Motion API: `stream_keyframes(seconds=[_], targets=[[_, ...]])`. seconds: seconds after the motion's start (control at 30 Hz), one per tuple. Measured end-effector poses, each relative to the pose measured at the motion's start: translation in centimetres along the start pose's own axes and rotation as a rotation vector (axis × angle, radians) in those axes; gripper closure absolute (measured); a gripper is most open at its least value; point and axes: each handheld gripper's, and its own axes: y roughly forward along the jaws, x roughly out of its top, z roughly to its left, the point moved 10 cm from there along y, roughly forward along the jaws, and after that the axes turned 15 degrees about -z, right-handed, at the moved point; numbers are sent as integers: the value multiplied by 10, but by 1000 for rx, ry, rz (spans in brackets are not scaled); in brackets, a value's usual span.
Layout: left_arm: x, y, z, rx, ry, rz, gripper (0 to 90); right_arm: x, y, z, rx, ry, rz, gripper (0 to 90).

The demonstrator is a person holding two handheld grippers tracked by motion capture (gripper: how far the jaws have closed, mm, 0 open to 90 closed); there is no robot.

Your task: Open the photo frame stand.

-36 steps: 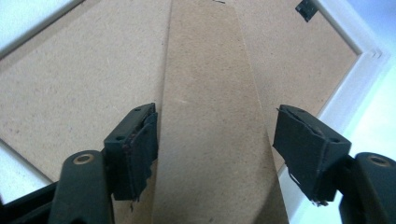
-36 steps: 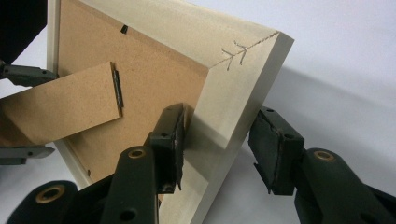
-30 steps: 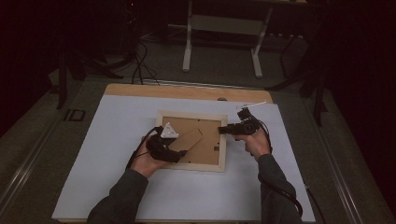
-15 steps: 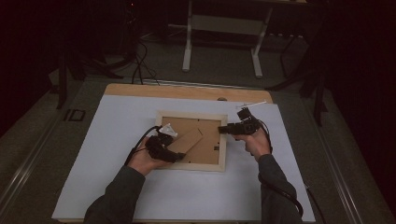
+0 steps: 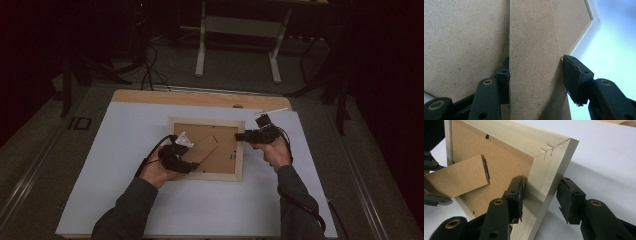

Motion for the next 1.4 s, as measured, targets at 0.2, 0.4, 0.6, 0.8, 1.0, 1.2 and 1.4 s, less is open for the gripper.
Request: stream_keyframes(seconds=[0.2,0.4,0.6,0.8,1.0,1.2,1.4], targets=[[2,1,2,25,6,-2,491,5,-3,1,-13,-18,-19,575],[3,2,4,36,7,-5,497,9,-5,3,-28,-33,-35,579],[4,3,6,54,10,-8,504,12,-7,5,-37,-51,-61,584],[5,7,9,57,9,-10,559,21,-9,7,-54,-89,-86,593],[8,8,12,79,11,-11,558,26,-10,9,-64,-106,-104,596],[11,10,15,99,17,-9,559,31,-12,10,-74,-118,-127,600],[14,14,20,131,33,0,575,36,-17,12,-73,-135,-146,615]])
